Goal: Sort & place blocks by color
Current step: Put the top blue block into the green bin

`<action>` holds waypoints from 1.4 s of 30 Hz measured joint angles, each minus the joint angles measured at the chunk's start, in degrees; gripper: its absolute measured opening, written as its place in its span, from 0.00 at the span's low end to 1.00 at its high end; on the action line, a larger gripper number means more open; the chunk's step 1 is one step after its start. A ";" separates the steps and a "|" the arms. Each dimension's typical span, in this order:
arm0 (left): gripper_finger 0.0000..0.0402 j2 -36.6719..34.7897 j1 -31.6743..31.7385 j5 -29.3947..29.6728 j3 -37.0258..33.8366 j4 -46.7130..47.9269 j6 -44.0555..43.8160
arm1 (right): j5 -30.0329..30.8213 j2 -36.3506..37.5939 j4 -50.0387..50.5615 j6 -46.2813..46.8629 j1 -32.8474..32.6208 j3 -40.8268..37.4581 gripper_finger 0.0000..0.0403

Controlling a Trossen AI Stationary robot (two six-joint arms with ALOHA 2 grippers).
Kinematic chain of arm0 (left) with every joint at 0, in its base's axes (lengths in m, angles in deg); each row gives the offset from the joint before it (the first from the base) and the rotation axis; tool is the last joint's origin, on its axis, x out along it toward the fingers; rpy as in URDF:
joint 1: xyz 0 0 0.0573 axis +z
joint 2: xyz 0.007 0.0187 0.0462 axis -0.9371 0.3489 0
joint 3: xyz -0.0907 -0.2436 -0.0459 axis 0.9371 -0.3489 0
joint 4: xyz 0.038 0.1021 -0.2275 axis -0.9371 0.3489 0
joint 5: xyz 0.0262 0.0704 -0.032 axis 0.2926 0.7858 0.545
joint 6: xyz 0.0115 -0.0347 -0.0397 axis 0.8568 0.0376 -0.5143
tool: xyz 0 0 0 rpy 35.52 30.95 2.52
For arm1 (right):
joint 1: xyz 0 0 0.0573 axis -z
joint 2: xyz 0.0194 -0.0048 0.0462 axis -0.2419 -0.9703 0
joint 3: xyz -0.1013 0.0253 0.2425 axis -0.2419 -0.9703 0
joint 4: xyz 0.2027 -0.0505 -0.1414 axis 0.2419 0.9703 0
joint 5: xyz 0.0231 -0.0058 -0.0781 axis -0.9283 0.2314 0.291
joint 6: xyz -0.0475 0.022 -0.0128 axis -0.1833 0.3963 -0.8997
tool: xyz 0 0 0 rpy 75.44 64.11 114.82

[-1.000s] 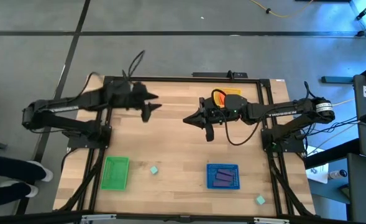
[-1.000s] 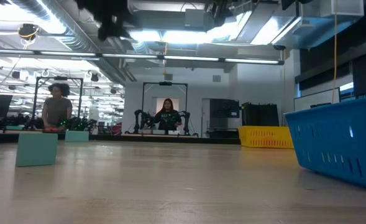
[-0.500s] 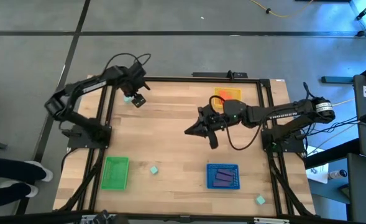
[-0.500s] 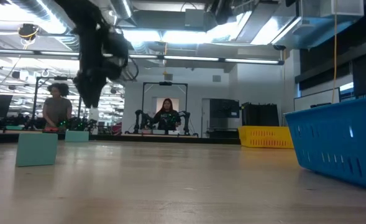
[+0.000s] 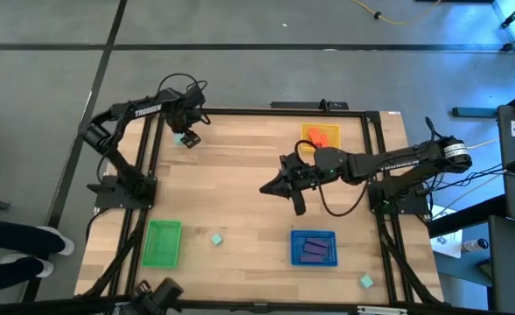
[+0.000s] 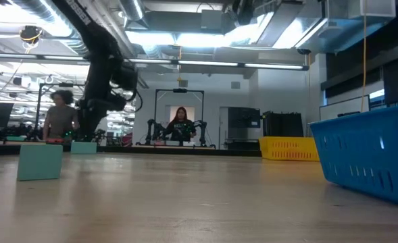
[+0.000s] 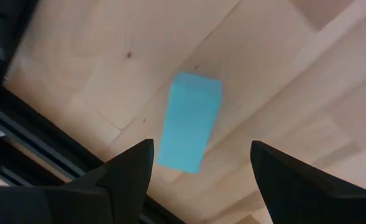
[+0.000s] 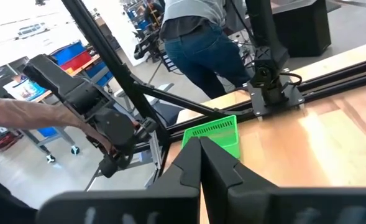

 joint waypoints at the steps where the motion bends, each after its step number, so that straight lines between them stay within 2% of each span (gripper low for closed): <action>1: 0.65 0.71 0.28 0.02 0.00 0.02 0.36 | 0.25 0.00 0.00 0.02 0.00 0.00 0.00; 13: 0.65 8.28 1.44 1.68 0.02 -2.10 2.65 | 0.66 0.00 -0.02 1.38 0.02 0.00 0.00; 21: 0.64 9.22 0.38 1.12 0.17 -3.74 3.07 | 0.68 0.00 -0.04 1.62 -0.07 0.00 0.00; 25: 0.56 9.22 0.67 0.94 0.17 -3.74 3.03 | 0.77 0.00 -0.02 1.68 -1.07 0.00 0.00; 31: 0.31 9.15 0.67 0.89 0.22 -3.74 3.10 | 0.69 0.02 2.14 3.17 -3.60 0.00 0.00; 39: 0.30 8.99 0.67 -0.32 0.22 -3.74 3.78 | 0.66 0.27 5.28 5.16 -5.65 0.00 0.00; 42: 0.30 7.44 0.67 -3.73 0.17 -4.01 3.33 | 0.64 1.00 7.65 5.78 -6.04 0.00 0.00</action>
